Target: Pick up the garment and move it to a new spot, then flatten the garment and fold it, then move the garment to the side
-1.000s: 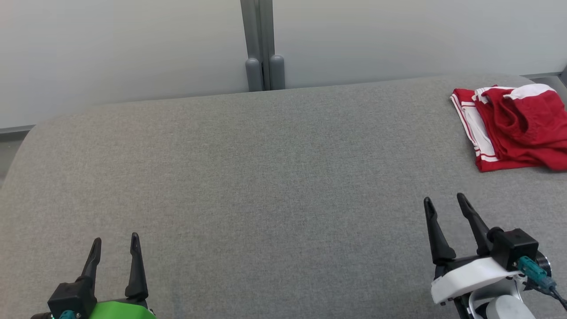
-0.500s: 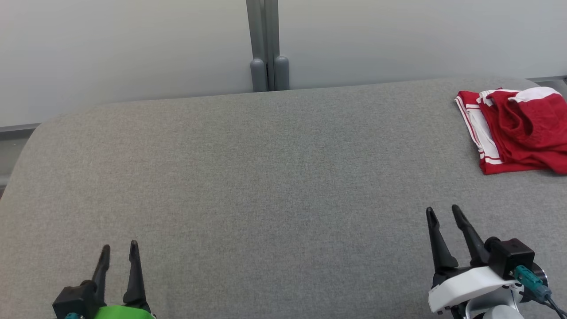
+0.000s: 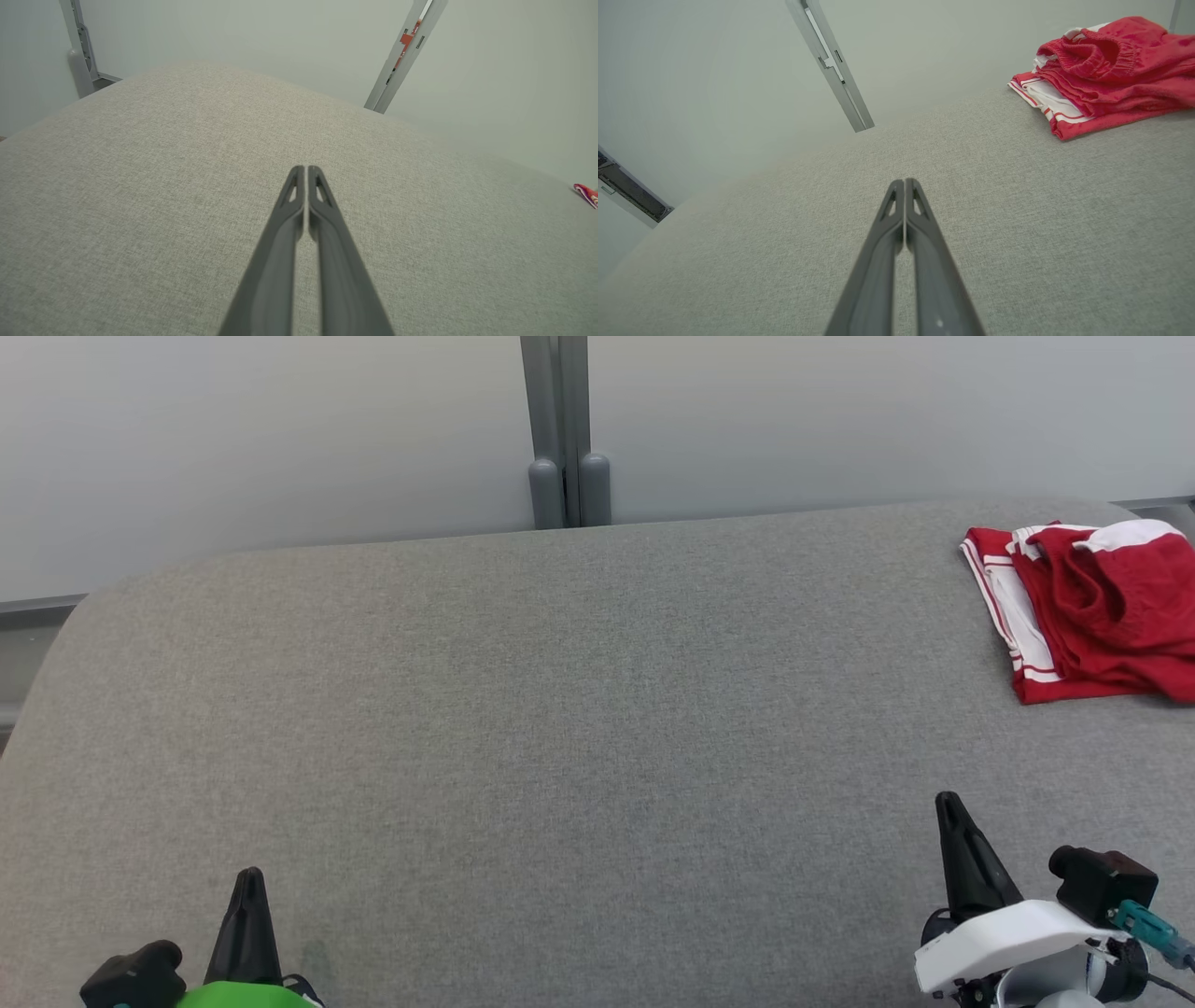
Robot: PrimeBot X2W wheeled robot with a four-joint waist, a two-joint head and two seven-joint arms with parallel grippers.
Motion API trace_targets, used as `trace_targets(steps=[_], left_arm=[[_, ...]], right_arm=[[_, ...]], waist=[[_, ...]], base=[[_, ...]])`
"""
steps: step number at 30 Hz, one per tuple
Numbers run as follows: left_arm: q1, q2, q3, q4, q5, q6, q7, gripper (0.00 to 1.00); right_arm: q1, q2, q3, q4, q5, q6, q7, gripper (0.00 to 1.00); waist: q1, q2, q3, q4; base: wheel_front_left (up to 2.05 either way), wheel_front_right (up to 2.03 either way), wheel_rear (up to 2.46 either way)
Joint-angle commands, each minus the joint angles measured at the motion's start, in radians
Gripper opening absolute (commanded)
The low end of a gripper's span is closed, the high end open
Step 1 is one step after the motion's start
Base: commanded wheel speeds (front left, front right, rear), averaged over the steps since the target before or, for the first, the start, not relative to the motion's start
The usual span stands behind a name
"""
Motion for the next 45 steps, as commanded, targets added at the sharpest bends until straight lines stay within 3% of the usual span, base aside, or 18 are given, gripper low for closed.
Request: trace_targets(steps=[1,20,45], left_arm=[[-0.032,0.006,0.003,-0.019,-0.045,-0.001,0.009,0.0],[-0.063,0.007,0.003,-0.034,-0.346,-0.003,0.085,0.0],[-0.099,0.009,0.007,-0.046,-0.659,-0.006,0.167,0.0]], right_arm=[[-0.027,-0.001,-0.009,-0.011,0.045,0.0,0.01,0.0],[-0.054,0.005,-0.041,-0.004,0.338,0.0,0.085,0.0],[-0.08,0.015,-0.079,0.004,0.64,0.0,0.166,0.0]], waist=[[0.0001,0.0,0.0,0.0],[0.0001,0.0,0.002,0.003],[0.0001,0.0,0.004,0.007]], base=[[0.0,0.0,0.0],[0.0,0.0,0.0],[0.0,0.0,0.0]])
